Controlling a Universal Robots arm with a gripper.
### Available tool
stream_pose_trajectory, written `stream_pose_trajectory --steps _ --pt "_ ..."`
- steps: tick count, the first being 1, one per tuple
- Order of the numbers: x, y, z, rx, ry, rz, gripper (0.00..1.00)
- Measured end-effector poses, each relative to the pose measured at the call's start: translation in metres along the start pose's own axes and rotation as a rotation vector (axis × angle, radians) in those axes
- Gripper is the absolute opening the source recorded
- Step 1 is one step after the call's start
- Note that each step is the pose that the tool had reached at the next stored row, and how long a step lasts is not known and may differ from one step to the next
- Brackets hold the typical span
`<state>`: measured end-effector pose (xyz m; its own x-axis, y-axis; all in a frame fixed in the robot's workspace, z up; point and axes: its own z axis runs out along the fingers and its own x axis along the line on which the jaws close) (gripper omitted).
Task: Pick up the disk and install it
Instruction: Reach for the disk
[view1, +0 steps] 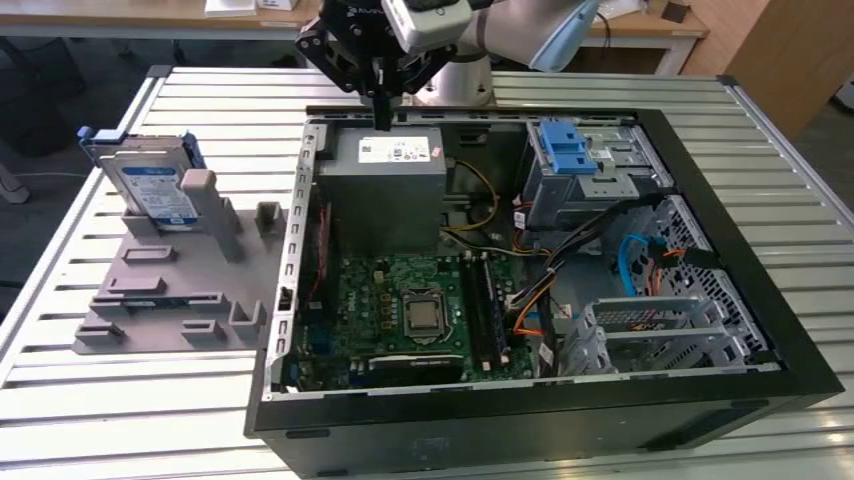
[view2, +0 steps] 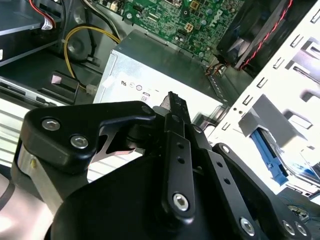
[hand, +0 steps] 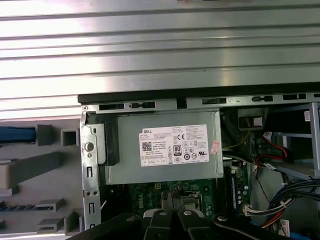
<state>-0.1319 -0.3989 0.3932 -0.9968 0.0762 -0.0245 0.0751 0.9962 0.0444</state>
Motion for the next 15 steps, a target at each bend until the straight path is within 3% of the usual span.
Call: stream_pose_trajectory --steps 15 --pt "0.0074 -0.0006 0.0 0.0001 0.0001 0.0 0.11"
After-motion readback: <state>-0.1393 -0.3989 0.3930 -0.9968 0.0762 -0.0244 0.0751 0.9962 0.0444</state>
